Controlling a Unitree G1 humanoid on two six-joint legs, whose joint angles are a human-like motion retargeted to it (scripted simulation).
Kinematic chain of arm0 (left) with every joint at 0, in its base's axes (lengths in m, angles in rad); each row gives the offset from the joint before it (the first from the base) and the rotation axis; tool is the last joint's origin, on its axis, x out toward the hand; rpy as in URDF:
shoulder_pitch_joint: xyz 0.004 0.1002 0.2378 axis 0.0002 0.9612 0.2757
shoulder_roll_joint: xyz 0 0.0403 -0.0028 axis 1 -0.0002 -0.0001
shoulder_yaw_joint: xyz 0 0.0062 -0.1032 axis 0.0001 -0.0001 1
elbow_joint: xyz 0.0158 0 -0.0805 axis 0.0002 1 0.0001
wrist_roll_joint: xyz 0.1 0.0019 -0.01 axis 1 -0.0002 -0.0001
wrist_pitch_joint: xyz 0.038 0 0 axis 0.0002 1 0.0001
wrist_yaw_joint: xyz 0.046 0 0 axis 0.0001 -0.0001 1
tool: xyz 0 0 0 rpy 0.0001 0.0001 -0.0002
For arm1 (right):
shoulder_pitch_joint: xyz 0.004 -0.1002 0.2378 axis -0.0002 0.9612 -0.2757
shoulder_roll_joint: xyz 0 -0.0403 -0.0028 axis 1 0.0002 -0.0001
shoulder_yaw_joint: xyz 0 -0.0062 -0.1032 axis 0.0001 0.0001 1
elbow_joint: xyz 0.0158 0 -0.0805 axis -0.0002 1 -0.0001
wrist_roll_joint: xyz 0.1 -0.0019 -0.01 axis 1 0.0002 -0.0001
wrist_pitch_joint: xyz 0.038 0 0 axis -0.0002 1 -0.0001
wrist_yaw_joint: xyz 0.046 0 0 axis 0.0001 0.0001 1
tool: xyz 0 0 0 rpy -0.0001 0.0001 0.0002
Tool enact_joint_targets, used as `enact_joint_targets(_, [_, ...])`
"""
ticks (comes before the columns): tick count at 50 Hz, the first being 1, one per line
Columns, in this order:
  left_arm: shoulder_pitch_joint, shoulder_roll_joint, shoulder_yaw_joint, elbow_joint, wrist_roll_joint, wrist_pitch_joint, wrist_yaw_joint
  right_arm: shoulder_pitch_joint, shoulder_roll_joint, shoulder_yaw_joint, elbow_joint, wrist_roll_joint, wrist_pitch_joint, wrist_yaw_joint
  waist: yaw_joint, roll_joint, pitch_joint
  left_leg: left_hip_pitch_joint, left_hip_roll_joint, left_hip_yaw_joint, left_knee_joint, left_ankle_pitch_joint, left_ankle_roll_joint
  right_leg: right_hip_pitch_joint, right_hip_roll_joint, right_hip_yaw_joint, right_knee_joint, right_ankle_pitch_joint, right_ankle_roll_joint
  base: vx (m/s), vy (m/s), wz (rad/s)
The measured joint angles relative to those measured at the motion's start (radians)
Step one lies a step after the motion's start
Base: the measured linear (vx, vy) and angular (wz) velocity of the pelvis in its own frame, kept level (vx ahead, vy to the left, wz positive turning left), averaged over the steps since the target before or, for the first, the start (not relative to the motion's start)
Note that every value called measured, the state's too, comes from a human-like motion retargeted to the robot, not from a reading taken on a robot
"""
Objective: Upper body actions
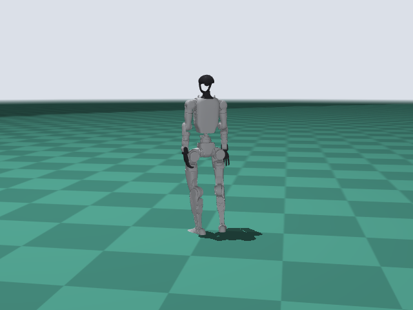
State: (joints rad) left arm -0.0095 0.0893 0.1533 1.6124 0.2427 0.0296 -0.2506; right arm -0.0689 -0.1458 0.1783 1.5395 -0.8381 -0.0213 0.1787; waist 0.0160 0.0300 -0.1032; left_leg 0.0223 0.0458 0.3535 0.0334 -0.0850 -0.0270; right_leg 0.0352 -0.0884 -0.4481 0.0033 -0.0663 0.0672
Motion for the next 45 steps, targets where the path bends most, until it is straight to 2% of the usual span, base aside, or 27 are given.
enact_joint_targets(10, [0.003, -0.011, -0.020, 0.042, 0.037, 0.009, -0.002, -0.022, 0.025, -0.027, -0.031, 0.175, -0.026, 0.057, -0.001, -0.002, 0.000, 0.004, 0.002, 0.007, -0.004, 0.001, -0.002, -0.005, 0.004, 0.010, 0.001, 0.003, -0.005, 0.00, 0.00, 0.00])
enact_joint_targets(28, [0.005, 0.000, -0.029, 0.032, 0.053, 0.011, 0.012, 0.030, -0.006, -0.003, 0.085, 0.034, 0.034, -0.087, -0.008, -0.014, 0.012, -0.004, -0.007, -0.009, -0.008, 0.009, 0.001, -0.001, 0.009, -0.001, -0.010, 0.004, -0.014, 0.00, 0.00, 0.00])
enact_joint_targets(45, [0.002, 0.001, -0.050, 0.030, 0.061, 0.010, 0.007, 0.017, -0.003, -0.037, 0.054, 0.102, 0.045, -0.006, -0.010, 0.000, 0.014, 0.009, 0.000, 0.014, -0.012, 0.005, 0.001, -0.003, 0.022, 0.018, -0.011, 0.009, -0.018, 0.00, 0.00, 0.00])
